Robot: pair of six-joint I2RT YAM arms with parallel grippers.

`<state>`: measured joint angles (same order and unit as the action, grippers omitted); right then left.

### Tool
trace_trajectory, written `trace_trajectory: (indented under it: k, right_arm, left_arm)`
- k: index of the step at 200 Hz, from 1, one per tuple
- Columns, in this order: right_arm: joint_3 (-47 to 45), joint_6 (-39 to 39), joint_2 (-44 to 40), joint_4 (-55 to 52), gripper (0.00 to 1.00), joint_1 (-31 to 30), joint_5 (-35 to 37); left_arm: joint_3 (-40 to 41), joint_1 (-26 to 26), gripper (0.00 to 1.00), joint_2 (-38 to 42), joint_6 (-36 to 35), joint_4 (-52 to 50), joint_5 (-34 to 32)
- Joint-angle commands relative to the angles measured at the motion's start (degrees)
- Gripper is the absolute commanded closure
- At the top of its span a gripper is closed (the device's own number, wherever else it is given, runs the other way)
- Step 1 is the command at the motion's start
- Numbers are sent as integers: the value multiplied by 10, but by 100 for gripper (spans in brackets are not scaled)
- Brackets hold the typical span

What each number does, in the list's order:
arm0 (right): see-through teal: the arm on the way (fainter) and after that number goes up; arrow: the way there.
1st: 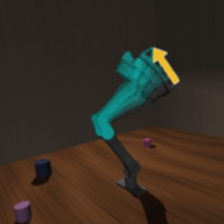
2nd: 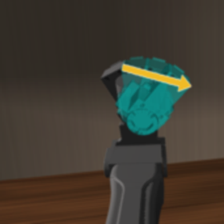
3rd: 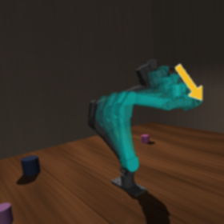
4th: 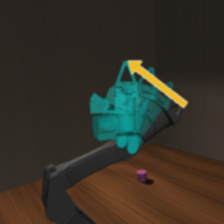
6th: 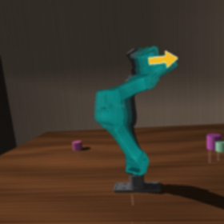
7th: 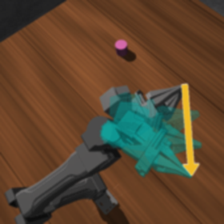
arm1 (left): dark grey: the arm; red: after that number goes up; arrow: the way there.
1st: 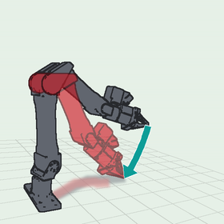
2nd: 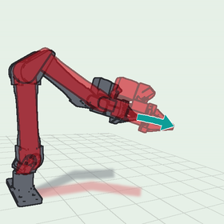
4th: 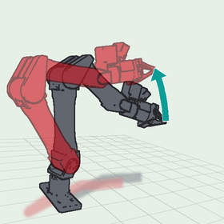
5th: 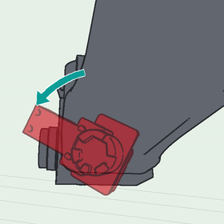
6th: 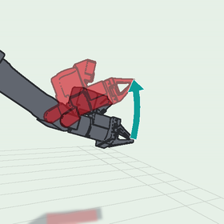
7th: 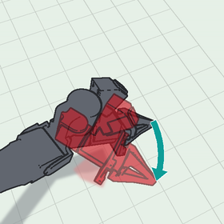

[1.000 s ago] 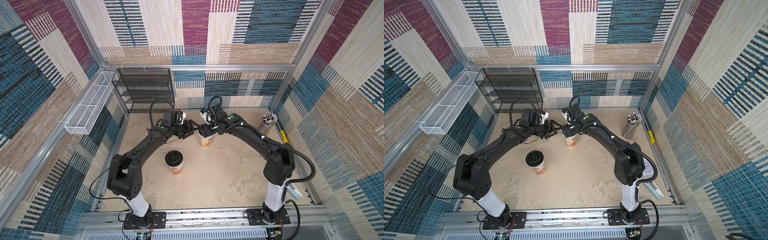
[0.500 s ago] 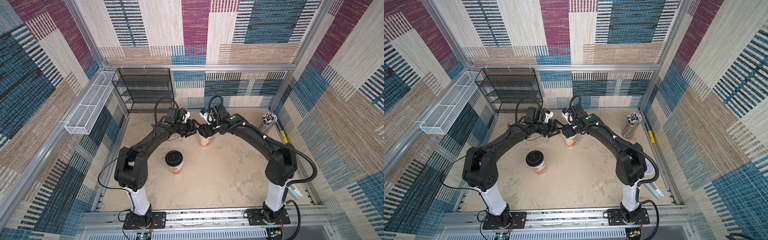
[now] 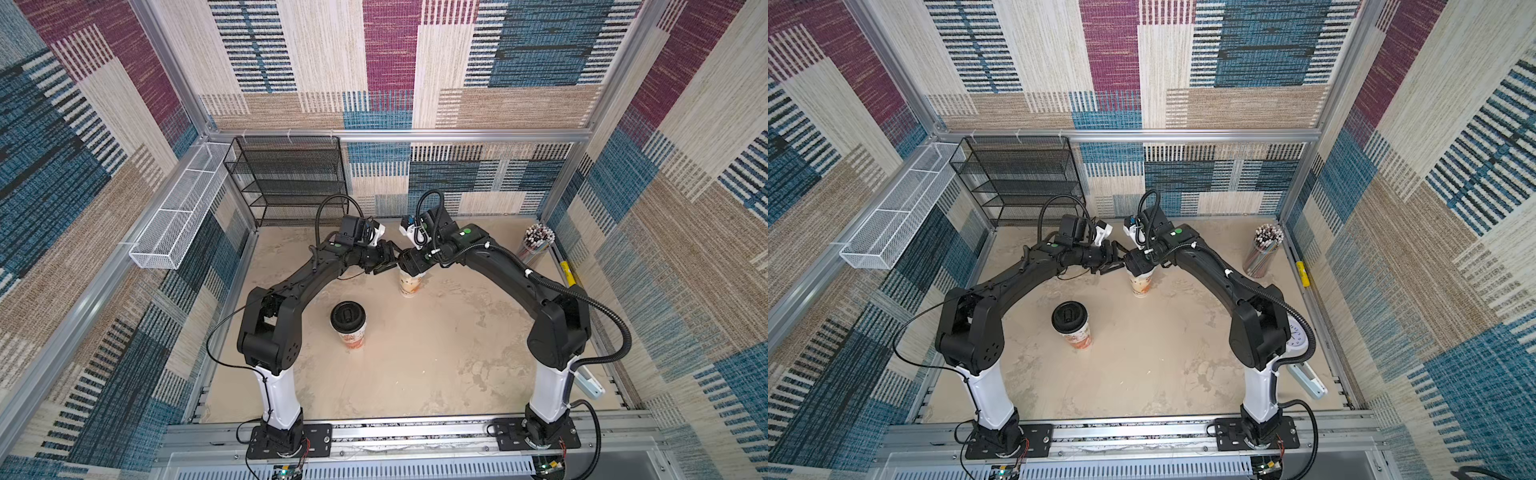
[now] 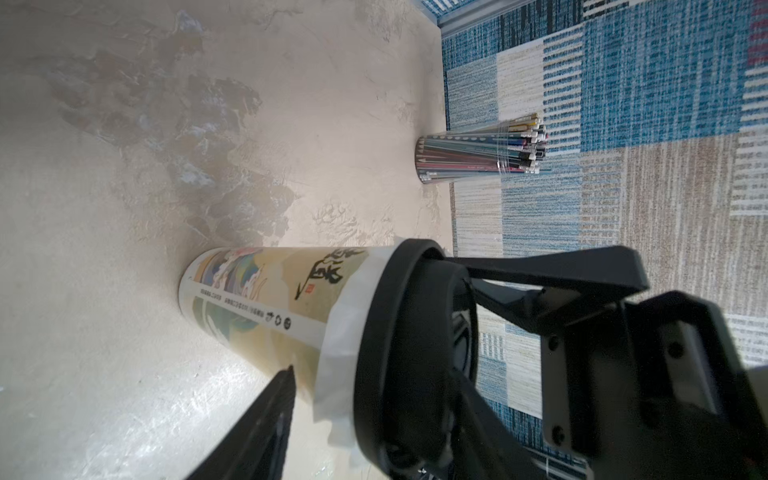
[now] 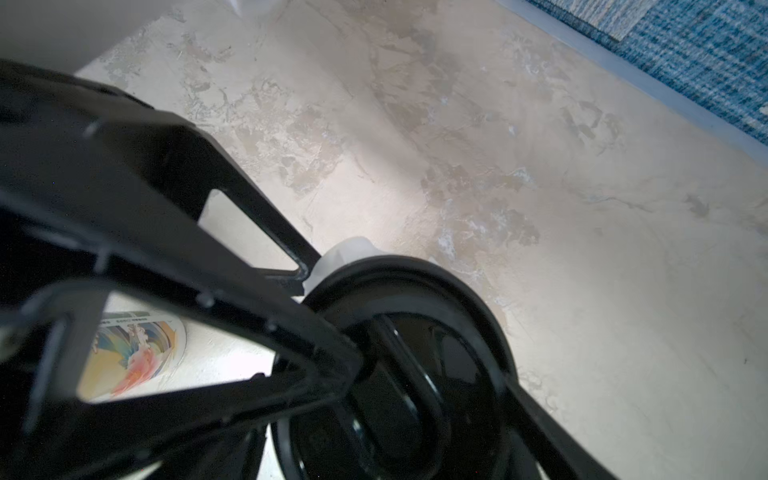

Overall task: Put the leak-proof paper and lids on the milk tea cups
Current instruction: Secure the cup lid on the cup.

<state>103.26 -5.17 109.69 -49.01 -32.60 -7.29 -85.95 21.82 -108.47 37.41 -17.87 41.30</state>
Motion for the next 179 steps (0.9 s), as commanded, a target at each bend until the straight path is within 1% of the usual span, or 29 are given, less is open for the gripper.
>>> trace_trajectory:
  k: [1,15,24,27,40,84,98,107,116,126,131,132,142,146,147,148,154,165,179]
  right_arm:
    - [25,36,9,-92,16,-1,-3]
    - [60,41,13,-101,15,-1,-2]
    - [86,44,16,-107,14,-1,-3]
    - [94,45,17,-108,14,-1,-3]
    - [126,48,22,-114,14,0,-9]
    - [245,61,59,-140,14,6,-14]
    - [274,85,57,-141,15,14,-22]
    - [273,107,45,-136,16,24,-36]
    - [251,140,18,-118,20,39,-60]
    - [196,175,-24,-83,26,58,-96]
    - [157,193,-50,-61,29,66,-112]
    - [135,202,-61,-47,30,70,-120]
    - [37,242,-116,15,38,84,-155]
    - [9,253,-131,33,41,87,-166]
    - [-10,255,-131,39,43,88,-170]
    - [-19,265,-140,51,44,90,-181]
    - [-69,286,-162,79,47,94,-201]
    - [-147,317,-190,120,48,97,-225]
    - [-215,348,-210,169,49,98,-252]
  left_arm:
    - [6,5,41,-11,-48,-120,-43]
    - [11,4,43,-10,-49,-135,-72]
    - [15,5,43,-10,-49,-140,-76]
    - [15,4,44,-10,-49,-143,-96]
    - [18,5,44,-11,-51,-150,-114]
    - [17,4,46,-19,-50,-162,-134]
    - [16,4,46,-21,-50,-165,-136]
    - [16,5,46,-21,-50,-167,-139]
    - [17,5,46,-21,-51,-168,-142]
    - [18,5,47,-20,-52,-169,-145]
    - [19,4,47,-19,-52,-169,-145]
    - [19,5,47,-19,-51,-169,-144]
    - [22,4,47,-19,-51,-168,-143]
    - [22,4,47,-19,-51,-167,-144]
    - [22,5,47,-19,-51,-167,-144]
    - [22,4,47,-19,-51,-167,-144]
    - [23,5,47,-19,-51,-166,-144]
    - [25,5,47,-20,-49,-164,-142]
    - [25,5,47,-21,-49,-163,-142]
